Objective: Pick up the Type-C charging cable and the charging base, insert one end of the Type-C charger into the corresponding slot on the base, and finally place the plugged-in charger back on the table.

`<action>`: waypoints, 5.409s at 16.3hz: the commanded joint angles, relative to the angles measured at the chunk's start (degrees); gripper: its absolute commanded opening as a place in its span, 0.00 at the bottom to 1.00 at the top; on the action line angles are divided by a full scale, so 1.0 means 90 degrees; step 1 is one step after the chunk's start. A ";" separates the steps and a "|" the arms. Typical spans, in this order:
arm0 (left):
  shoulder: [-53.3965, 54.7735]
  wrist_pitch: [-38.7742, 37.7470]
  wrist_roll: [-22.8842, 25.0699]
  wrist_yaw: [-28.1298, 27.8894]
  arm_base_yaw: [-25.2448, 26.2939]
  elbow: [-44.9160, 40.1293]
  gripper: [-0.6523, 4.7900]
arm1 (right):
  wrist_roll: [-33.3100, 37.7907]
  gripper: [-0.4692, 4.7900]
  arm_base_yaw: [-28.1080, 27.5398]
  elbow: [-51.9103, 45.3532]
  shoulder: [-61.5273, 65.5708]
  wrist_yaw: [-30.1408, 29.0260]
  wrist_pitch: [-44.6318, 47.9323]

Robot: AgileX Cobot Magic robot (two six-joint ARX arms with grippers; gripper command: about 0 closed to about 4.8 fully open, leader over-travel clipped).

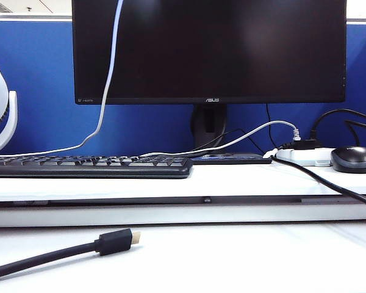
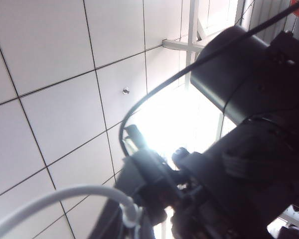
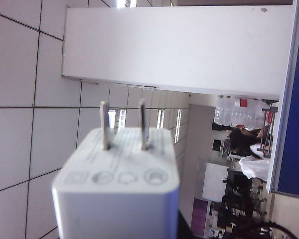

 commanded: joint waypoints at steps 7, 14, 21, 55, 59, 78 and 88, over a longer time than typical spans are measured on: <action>-0.0287 0.0085 -0.0512 0.0134 0.0165 0.0019 0.11 | -0.0202 0.08 -0.0238 0.0034 -0.0243 -0.0209 -0.0073; -0.0287 0.0197 -0.1513 0.0085 0.0165 0.0022 0.11 | -0.0369 0.08 -0.0049 0.0029 -0.0236 -0.0034 -0.0073; -0.0250 0.0083 -0.1858 0.0002 0.0233 0.0019 0.11 | -0.0605 0.08 0.0231 0.0029 -0.0243 0.0170 -0.0347; -0.0245 -0.0078 -0.1098 0.0199 0.0406 0.0022 0.11 | -0.0153 0.08 0.0338 0.0036 -0.0515 0.0172 -0.0476; -0.0291 -0.0175 -0.1137 0.0362 0.0401 0.0022 0.11 | -0.0583 0.08 0.0338 0.0036 -0.0515 0.0151 -0.0729; -0.0374 -0.0056 -0.3201 0.0775 0.0398 0.0024 0.11 | -0.0697 0.08 0.0357 0.0032 -0.0474 -0.0005 -0.0755; -0.0364 -0.0204 -0.2834 0.0146 0.0401 0.0017 0.11 | -0.0896 0.08 0.0498 0.0036 -0.0457 0.0352 -0.0534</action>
